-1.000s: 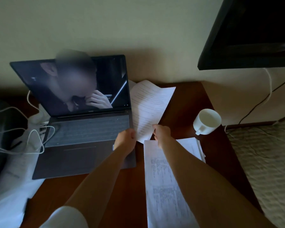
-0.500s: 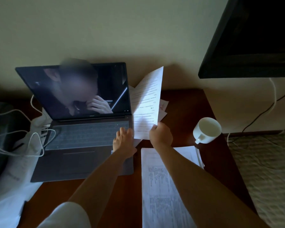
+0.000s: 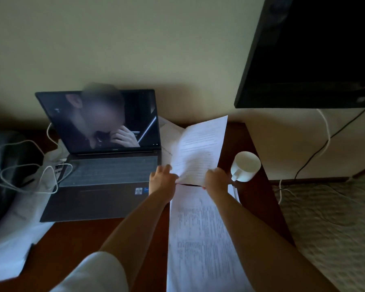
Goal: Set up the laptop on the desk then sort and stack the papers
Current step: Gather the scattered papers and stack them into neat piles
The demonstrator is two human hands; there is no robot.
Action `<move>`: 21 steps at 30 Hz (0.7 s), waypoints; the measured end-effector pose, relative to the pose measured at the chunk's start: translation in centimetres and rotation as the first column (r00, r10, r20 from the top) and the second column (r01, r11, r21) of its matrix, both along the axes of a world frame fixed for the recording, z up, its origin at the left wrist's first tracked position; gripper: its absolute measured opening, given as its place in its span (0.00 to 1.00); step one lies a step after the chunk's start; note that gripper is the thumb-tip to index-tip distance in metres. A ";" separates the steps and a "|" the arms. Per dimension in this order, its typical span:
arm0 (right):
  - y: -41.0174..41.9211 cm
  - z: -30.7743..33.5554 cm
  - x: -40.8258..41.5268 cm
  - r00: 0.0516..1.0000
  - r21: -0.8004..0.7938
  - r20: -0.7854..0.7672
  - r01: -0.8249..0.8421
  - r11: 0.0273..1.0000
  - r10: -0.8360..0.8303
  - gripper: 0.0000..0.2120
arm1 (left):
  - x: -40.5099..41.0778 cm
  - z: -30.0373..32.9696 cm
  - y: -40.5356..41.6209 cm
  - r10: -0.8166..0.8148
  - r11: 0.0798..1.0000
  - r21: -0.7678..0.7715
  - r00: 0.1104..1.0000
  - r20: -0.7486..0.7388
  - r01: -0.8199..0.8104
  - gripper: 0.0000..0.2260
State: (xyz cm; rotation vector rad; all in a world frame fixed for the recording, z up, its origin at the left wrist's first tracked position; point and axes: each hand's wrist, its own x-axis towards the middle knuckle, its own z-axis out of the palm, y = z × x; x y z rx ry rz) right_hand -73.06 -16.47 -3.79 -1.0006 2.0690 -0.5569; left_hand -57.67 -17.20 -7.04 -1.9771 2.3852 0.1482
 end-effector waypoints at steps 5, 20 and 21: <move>2.1 0.1 -1.0 0.962 -0.131 0.253 0.143 0.981 -0.106 0.07 | 0.2 2.3 3.0 -0.112 0.938 -0.331 0.994 -0.005 0.104 0.12; 19.3 -1.9 -0.8 0.993 -0.151 0.015 0.116 0.982 -0.115 0.14 | 1.2 0.2 17.5 -0.485 0.771 -0.446 0.873 0.052 0.455 0.05; 20.3 -2.4 -0.9 0.990 -0.139 0.003 0.139 0.980 -0.140 0.15 | 1.1 -0.1 18.5 -0.493 0.760 -0.464 0.869 0.044 0.455 0.06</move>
